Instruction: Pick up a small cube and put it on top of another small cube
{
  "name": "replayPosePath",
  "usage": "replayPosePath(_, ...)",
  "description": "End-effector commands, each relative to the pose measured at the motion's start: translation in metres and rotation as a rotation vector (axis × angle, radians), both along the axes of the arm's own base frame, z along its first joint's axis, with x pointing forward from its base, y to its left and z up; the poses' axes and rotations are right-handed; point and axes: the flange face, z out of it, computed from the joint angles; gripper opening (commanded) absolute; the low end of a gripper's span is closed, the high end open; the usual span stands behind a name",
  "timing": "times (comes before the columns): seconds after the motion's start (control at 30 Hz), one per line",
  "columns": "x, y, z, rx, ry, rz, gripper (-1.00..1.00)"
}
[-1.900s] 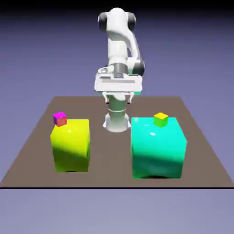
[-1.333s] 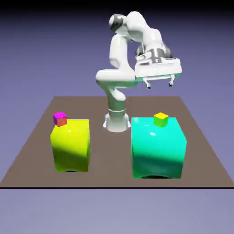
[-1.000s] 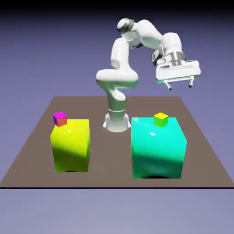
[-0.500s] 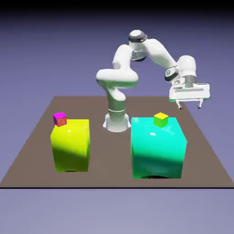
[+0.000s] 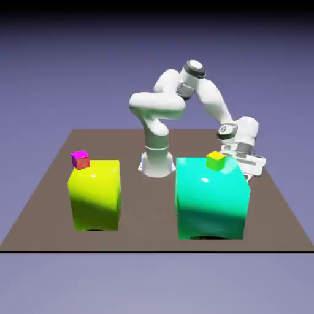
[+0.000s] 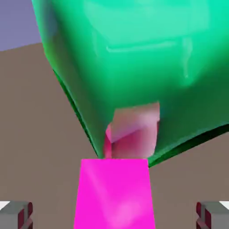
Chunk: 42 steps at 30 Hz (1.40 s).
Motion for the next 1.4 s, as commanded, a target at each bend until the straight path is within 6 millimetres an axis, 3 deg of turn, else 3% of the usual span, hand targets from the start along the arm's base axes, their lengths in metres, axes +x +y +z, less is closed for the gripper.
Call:
replayPosePath(0.0, 0.007, -0.003, -0.012, 0.0, 0.0, 0.0, 0.0)
replayPosePath(0.07, 0.017, -0.011, -0.033, 0.0, 0.001, -0.003, 0.0)
replayPosePath(0.1, 0.017, -0.011, -0.033, 0.0, 0.001, -0.003, -1.0)
replayPosePath(0.13, 0.017, -0.011, -0.033, 0.0, 0.001, -0.003, -1.0)
replayPosePath(0.27, -0.009, 0.003, 0.016, 0.0, 0.001, -0.002, -1.0)
replayPosePath(0.33, -0.023, 0.014, 0.028, -0.012, 0.065, 0.02, -1.0)
replayPosePath(0.57, 0.0, 0.056, 0.099, -0.022, 0.271, -0.114, -1.0)
replayPosePath(0.67, 0.037, 0.054, 0.14, -0.015, 0.275, -0.267, -1.0)
replayPosePath(0.77, 0.078, 0.04, 0.187, -0.009, 0.252, -0.447, -1.0)
replayPosePath(0.9, 0.126, 0.005, 0.254, -0.005, 0.196, -0.708, -1.0)
replayPosePath(1.0, 0.159, -0.031, 0.29, -0.002, 0.068, -0.944, -1.0)
replayPosePath(1.1, 0.167, -0.039, 0.292, 0.0, 0.001, -1.006, -1.0)
replayPosePath(1.23, 0.171, -0.071, 0.238, 0.0, 0.001, -1.006, -1.0)
replayPosePath(1.27, 0.171, -0.073, 0.236, 0.0, 0.001, -1.006, -1.0)
replayPosePath(1.3, 0.171, -0.073, 0.236, 0.0, 0.001, -1.006, 1.0)
replayPosePath(1.33, 0.171, -0.073, 0.236, 0.0, 0.001, -1.006, 1.0)
replayPosePath(1.37, 0.171, -0.064, 0.249, 0.0, 0.003, -1.005, 1.0)
